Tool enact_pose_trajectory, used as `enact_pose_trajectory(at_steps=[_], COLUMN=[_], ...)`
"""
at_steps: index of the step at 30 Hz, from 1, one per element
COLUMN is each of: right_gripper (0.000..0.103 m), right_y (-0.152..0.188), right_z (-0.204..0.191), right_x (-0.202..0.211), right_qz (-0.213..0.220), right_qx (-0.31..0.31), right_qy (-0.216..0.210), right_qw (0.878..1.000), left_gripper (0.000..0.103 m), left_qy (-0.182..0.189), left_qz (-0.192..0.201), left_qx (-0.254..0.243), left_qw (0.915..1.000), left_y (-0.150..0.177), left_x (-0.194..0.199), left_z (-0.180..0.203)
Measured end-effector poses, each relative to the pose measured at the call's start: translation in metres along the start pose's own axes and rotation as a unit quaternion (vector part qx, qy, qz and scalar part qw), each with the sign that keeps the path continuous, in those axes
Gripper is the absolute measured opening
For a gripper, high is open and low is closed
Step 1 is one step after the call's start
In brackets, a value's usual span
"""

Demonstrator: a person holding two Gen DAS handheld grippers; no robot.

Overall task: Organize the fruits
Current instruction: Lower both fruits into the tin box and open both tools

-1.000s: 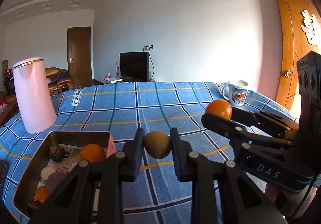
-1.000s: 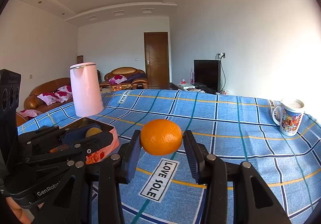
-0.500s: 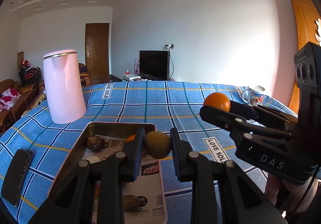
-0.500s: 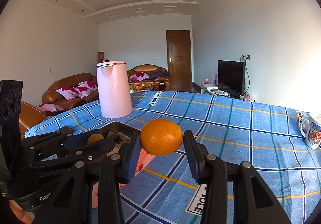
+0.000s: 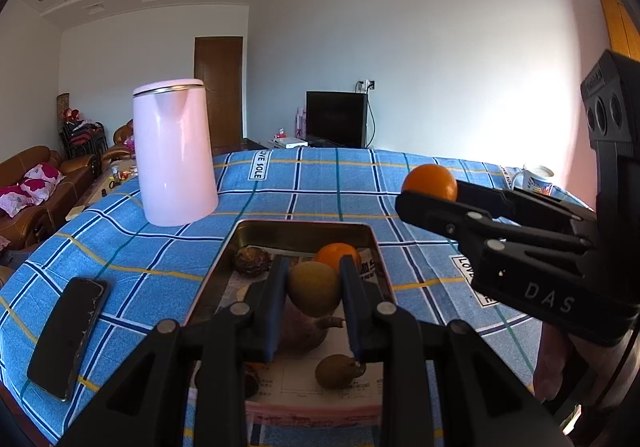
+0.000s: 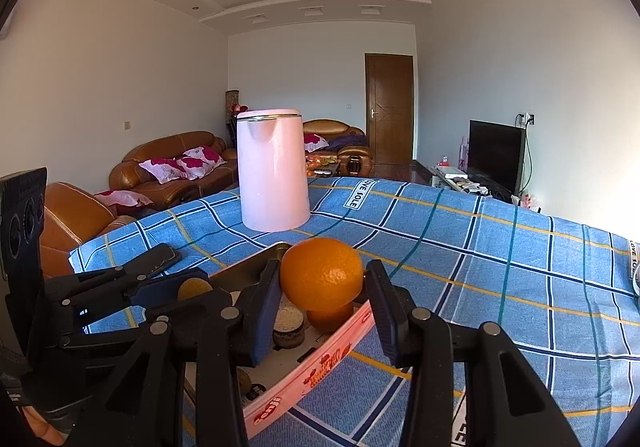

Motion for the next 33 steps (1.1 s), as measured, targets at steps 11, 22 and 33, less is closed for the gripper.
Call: enact_pose_trajectory(at_steps=[11,22,33], right_gripper=[0.045,0.045,0.045], right_y=[0.012,0.036,0.048], right_z=[-0.016,-0.018,-0.021], right_x=[-0.027,-0.051,-0.06], right_qz=[-0.044,-0.111,-0.142], right_qx=[0.005,0.007,0.023], right_qy=[-0.006,0.013,0.019], right_qw=[0.999,0.994,0.989], left_gripper=[0.028,0.028,0.034], left_qy=[0.002,0.018,0.02], left_qz=[-0.022,-0.052,-0.068], left_qx=[0.014,0.01,-0.009], left_qw=[0.9997,0.9984,0.9975], left_y=[0.019,0.037,0.043], left_x=[0.0,-0.006,-0.013], left_z=[-0.019,-0.017,-0.008])
Point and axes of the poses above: each gripper's, at about its wrist camera, not at the fingertips, and x roughly against the way its jaws point, z to its right, y to its underside, the point moved 6 cm from there along -x, roughly the way its jaws point, and after that the axes turned 10 degrees about -x, right-handed, at the moved point
